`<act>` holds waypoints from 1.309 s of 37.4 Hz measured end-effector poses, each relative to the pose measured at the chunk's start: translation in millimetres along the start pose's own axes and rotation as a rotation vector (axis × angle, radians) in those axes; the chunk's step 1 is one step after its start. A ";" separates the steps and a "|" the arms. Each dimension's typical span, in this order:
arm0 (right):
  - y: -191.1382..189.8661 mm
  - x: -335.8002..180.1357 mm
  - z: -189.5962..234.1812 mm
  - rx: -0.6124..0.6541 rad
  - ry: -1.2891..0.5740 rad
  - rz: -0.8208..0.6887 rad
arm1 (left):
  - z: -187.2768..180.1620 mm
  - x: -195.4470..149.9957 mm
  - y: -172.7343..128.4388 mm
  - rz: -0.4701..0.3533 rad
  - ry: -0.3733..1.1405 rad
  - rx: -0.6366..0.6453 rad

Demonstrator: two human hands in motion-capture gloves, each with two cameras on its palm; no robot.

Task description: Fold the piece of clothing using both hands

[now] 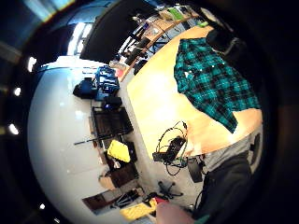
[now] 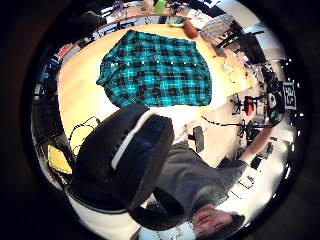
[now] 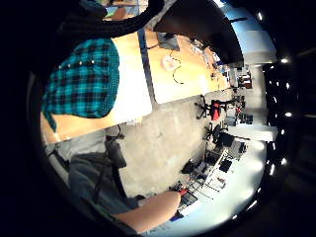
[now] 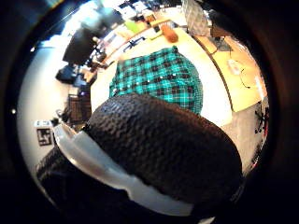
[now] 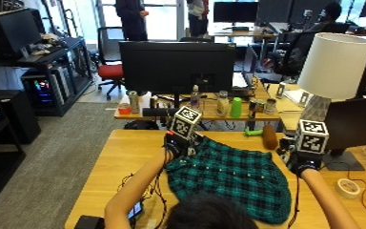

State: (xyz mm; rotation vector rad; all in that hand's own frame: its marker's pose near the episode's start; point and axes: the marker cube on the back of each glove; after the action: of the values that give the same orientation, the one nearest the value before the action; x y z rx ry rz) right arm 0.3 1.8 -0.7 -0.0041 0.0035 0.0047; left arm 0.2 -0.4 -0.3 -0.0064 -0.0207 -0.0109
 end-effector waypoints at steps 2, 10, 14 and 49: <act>2.2 0.3 -1.2 0.001 0.002 0.001 | -1.0 0.7 -0.3 -0.010 -0.017 0.001; 12.6 0.8 -4.9 -0.006 -0.027 -0.014 | -11.2 6.1 0.9 -0.025 -0.070 0.002; 8.6 1.5 -4.4 0.000 -0.046 -0.021 | -13.3 -0.6 -0.4 -0.005 -0.033 0.003; -1.4 -17.9 30.8 -0.056 -0.077 -0.112 | 72.0 -36.3 0.3 -0.094 0.152 -0.132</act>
State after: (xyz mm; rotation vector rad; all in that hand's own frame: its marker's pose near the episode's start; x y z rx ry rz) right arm -17.4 0.5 30.1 -0.0604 -0.0736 -0.1072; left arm -37.7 0.7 70.9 -0.1367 0.1319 -0.1063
